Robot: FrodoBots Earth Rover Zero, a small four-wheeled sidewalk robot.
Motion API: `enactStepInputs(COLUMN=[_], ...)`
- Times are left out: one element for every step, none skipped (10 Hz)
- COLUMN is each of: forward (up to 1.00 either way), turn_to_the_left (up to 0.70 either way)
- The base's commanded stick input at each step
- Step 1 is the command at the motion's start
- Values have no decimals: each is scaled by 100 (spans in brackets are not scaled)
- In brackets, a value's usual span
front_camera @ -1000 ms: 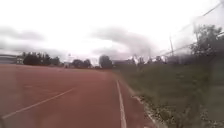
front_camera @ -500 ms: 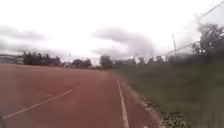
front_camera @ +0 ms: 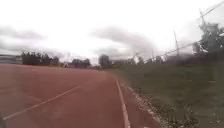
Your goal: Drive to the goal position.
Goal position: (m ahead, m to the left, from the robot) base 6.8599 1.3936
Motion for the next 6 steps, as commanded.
enactStepInputs(forward=[70, 70, 70, 70, 70, 70], turn_to_the_left=[0, 0, 0, 0, 0, 0])
